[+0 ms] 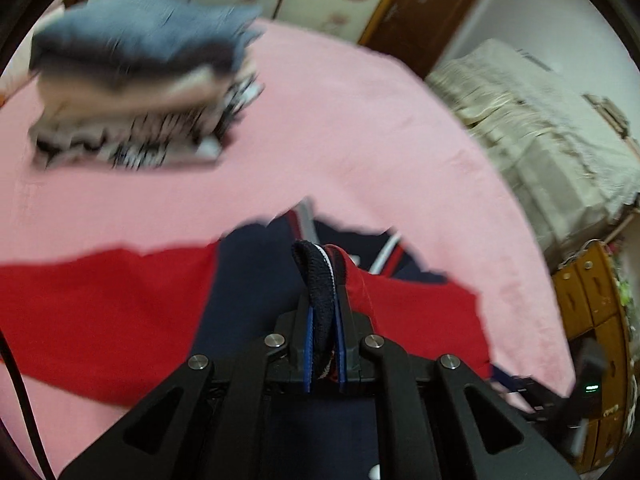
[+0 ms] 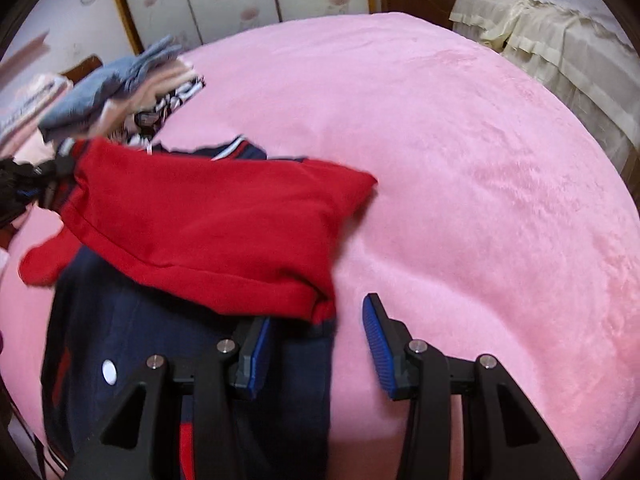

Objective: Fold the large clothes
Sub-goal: 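Lay the folded sleeve flat and open the right gripper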

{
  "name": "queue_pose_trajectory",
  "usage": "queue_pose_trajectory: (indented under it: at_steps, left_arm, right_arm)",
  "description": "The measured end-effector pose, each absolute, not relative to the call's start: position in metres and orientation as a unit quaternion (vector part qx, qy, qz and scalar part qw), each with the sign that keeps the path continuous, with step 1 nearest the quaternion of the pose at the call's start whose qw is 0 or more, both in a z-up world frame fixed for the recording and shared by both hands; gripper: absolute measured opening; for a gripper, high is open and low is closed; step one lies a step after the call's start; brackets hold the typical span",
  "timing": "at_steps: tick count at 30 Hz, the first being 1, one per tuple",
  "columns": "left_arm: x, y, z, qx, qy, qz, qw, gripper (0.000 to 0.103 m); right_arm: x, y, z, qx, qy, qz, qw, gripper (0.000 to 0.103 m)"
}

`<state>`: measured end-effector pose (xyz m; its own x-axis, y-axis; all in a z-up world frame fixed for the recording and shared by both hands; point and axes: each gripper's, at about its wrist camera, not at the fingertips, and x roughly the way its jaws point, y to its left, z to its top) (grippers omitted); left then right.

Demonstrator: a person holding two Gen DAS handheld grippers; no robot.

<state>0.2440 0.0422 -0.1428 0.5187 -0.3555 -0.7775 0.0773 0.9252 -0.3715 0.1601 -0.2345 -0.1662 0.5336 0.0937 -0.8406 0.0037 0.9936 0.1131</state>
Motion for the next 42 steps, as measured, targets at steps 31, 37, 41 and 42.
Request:
queue_pose_trajectory:
  at_steps: [31,37,41,42]
  left_arm:
    - [0.241,0.050,-0.197,-0.165,0.517,-0.119,0.831,0.012]
    - [0.243,0.053,-0.202,-0.173,0.520,-0.123,0.827,0.012]
    - [0.243,0.057,-0.203,-0.185,0.524,-0.131,0.821,0.015]
    - [0.243,0.057,-0.202,-0.185,0.526,-0.132,0.820,0.016]
  right_arm:
    - [0.275,-0.285,-0.168,0.200,0.526,0.096,0.821,0.004]
    - [0.289,-0.262,-0.165,0.055,0.522,0.114,0.844,0.004]
    - [0.286,-0.267,-0.177,0.062,0.533,0.113,0.836,0.007]
    - [0.283,-0.272,-0.174,0.085,0.533,0.114,0.834,0.013]
